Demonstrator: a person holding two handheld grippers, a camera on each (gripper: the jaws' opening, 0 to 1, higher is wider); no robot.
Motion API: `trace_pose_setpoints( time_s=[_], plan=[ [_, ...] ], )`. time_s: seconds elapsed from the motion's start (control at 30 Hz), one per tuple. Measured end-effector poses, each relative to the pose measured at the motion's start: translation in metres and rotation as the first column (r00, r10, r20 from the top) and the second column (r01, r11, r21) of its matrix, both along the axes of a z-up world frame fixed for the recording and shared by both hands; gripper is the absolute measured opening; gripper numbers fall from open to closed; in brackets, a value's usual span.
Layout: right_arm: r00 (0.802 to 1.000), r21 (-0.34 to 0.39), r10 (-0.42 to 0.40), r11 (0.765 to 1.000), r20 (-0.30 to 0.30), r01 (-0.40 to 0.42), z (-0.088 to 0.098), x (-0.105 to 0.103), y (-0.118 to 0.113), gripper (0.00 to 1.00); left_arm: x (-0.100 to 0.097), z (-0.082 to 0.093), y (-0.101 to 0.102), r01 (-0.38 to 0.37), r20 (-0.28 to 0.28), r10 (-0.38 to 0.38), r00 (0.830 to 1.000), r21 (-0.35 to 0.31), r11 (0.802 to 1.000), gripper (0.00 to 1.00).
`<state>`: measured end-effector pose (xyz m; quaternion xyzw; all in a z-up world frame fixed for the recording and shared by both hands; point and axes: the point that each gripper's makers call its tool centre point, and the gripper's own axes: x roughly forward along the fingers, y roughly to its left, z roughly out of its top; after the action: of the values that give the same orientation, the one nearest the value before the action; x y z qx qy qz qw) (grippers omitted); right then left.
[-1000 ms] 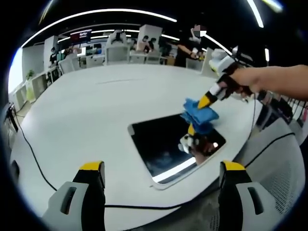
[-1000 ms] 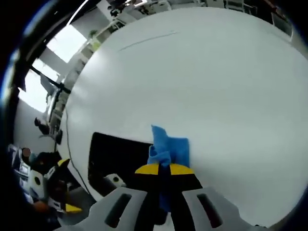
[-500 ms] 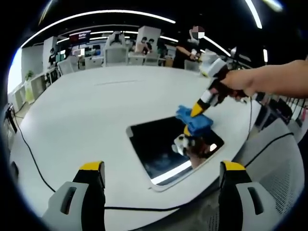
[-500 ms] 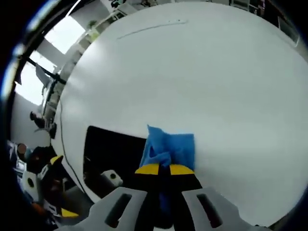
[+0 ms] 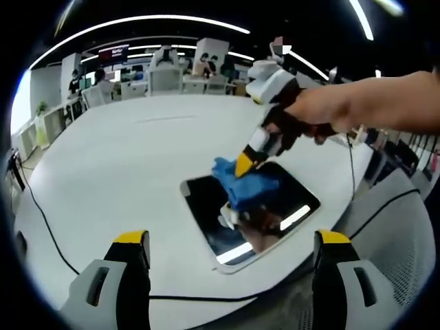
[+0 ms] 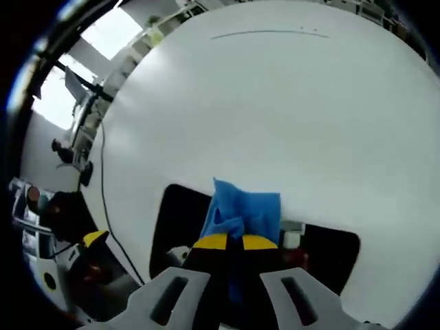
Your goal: Wipe the mirror surface with the cleaning cloth until all visible marks leave the cleaned area.
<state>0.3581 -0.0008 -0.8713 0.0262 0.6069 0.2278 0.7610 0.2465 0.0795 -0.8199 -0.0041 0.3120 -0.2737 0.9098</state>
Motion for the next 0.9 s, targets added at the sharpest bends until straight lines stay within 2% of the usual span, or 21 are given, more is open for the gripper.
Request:
trace_pose_setpoints(
  time_s=[0.3, 0.43, 0.47, 0.7, 0.9],
  plan=[
    [0.999, 0.012, 0.047, 0.999, -0.005, -0.047, -0.002, 0.007, 0.047, 0.00, -0.001, -0.001, 0.000, 0.005, -0.006, -0.005, 1.000, 0.003, 1.000, 0.99],
    [0.998, 0.046, 0.068, 0.997, 0.011, -0.069, -0.003, 0.005, 0.069, 0.00, -0.002, -0.002, -0.001, 0.011, -0.010, -0.011, 1.000, 0.007, 1.000, 0.99],
    [0.997, 0.015, 0.071, 0.997, 0.013, -0.071, -0.003, 0.006, 0.066, 0.00, -0.002, -0.003, -0.001, 0.012, -0.011, -0.012, 1.000, 0.008, 1.000, 0.99],
    [0.998, 0.064, 0.052, 0.997, 0.026, -0.053, -0.003, 0.004, 0.062, 0.00, -0.002, -0.004, -0.001, 0.015, -0.015, -0.014, 1.000, 0.015, 1.000, 0.99],
    [0.997, 0.078, 0.074, 0.994, 0.007, -0.075, -0.001, -0.021, 0.065, 0.00, -0.001, -0.004, 0.000, 0.010, -0.014, -0.009, 1.000, 0.018, 1.000, 0.99]
  ],
)
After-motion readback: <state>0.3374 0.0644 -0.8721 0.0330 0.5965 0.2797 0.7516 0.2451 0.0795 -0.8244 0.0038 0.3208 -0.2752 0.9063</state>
